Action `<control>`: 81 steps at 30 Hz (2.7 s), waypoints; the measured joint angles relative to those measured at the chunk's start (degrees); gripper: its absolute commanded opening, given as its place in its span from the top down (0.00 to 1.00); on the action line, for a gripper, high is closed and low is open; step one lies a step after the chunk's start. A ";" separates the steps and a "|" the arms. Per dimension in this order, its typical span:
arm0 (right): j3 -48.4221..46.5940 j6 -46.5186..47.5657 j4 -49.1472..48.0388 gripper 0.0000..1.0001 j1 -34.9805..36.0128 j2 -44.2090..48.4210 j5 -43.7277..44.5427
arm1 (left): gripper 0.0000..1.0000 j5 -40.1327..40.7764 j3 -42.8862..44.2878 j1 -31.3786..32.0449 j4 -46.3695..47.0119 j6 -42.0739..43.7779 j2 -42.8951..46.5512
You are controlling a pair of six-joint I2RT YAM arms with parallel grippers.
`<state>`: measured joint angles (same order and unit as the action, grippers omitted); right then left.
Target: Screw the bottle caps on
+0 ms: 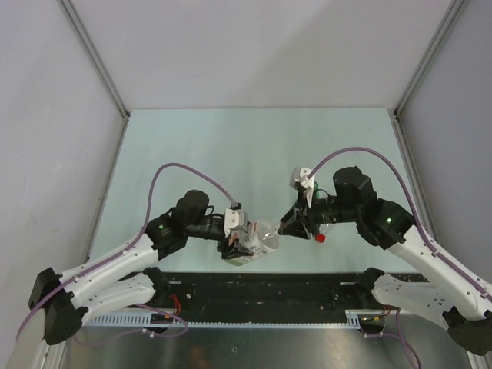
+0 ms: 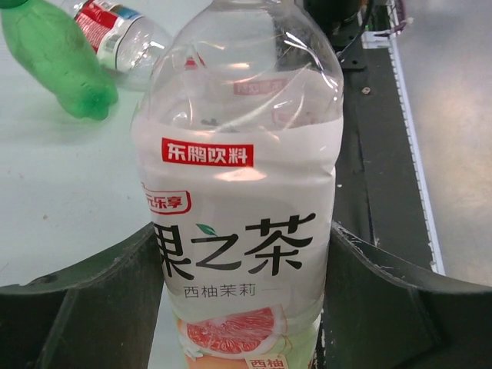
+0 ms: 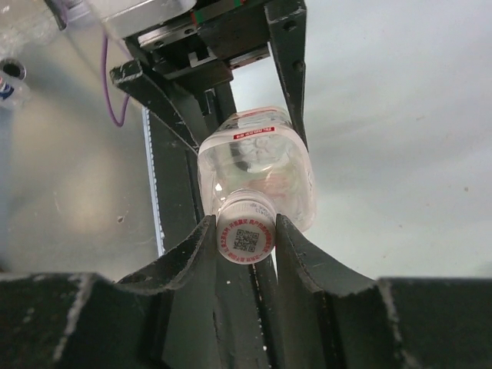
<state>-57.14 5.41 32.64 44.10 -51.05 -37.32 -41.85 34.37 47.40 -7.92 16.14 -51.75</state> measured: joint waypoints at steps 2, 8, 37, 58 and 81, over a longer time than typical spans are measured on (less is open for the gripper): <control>0.00 -3.02 -0.83 1.00 0.00 -0.85 1.68 | 1.00 1.70 0.37 0.00 -0.55 0.22 -0.57; -0.28 -11.58 -2.69 1.00 0.00 -2.89 6.36 | 1.00 6.40 1.27 0.00 -1.97 1.51 -1.09; -0.52 -31.01 -5.62 0.98 3.17 -7.96 33.00 | 1.00 22.73 6.27 0.76 -3.63 2.29 -9.35; -0.68 -2.32 -7.10 1.00 6.43 -0.81 19.76 | 1.00 11.41 3.67 1.31 0.17 -5.86 -3.02; -2.03 11.13 -7.21 0.65 15.87 -1.55 21.16 | 1.00 6.75 1.40 2.03 1.90 -7.96 -2.23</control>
<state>-59.18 16.53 25.43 59.96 -52.60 -16.16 -35.09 35.77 49.43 -6.02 8.19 -53.98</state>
